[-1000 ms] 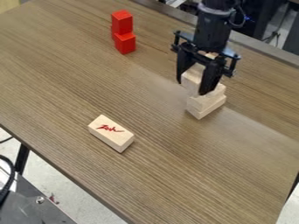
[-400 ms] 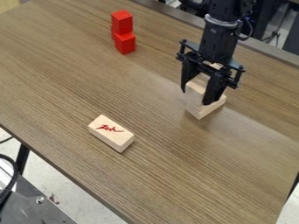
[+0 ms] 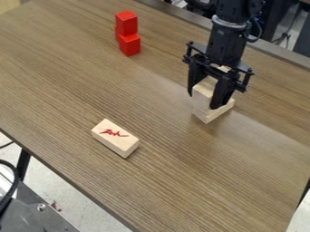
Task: Put the white arch on top of white rectangle
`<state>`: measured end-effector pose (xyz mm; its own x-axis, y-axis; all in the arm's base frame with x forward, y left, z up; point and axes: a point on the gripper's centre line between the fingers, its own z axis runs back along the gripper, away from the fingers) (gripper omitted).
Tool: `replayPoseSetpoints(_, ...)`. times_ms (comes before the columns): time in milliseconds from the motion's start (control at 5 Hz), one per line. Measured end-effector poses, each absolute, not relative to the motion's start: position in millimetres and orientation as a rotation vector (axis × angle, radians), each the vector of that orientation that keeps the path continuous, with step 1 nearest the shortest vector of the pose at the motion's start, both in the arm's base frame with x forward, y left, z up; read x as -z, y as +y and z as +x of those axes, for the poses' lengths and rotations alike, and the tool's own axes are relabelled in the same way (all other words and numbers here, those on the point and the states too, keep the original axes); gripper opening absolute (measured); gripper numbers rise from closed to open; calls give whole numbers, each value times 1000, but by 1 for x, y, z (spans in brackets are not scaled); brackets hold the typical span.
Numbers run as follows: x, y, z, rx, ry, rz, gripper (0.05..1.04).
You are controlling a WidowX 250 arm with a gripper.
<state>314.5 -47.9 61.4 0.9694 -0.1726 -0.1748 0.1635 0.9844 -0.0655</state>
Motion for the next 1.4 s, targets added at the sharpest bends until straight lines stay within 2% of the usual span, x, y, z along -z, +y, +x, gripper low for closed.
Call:
replayPoseSetpoints(800, -57, -50, 325, 164, 198, -56, 599)
replayPoseSetpoints(1000, -58, -49, 325, 166, 201, -55, 637)
replayPoseSetpoints(1200, -59, -50, 326, 173, 198, -59, 779)
replayPoseSetpoints(1400, -59, -49, 326, 172, 195, -58, 995)
